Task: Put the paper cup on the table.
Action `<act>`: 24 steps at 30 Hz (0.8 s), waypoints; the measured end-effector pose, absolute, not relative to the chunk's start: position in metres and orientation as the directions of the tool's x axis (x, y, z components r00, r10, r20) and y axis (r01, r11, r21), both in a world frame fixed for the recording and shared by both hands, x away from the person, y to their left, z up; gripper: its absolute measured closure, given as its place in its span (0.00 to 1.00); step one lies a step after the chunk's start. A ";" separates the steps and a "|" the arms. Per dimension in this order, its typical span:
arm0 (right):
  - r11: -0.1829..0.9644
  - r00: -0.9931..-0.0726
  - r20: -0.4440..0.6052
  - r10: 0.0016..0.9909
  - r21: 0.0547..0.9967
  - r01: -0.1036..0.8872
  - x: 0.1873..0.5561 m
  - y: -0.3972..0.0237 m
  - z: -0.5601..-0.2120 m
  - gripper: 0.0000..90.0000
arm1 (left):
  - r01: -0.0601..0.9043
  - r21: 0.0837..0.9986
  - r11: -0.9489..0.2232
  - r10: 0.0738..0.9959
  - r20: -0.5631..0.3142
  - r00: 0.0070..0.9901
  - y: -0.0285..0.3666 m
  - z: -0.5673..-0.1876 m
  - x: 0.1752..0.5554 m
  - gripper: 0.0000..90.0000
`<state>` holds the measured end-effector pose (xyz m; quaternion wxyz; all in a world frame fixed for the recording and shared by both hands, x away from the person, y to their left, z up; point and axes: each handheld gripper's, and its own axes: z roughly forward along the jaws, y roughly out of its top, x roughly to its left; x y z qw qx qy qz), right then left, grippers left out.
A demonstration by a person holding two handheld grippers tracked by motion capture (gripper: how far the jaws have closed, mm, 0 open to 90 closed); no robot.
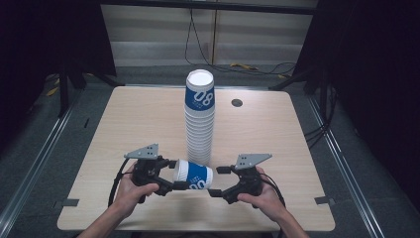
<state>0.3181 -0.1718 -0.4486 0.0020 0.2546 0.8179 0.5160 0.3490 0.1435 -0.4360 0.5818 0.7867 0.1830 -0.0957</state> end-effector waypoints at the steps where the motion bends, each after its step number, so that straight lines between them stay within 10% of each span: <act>1: 0.330 -0.864 0.268 0.426 0.843 0.425 0.319 -0.174 -0.449 0.16 | 0.402 0.879 -0.256 0.179 -0.366 0.913 0.145 -0.436 0.350 0.21; 24: 0.257 -0.733 0.195 0.652 0.852 0.456 0.325 -0.213 -0.448 0.15 | 0.372 0.834 -0.407 0.352 -0.232 0.907 0.179 -0.424 0.360 0.21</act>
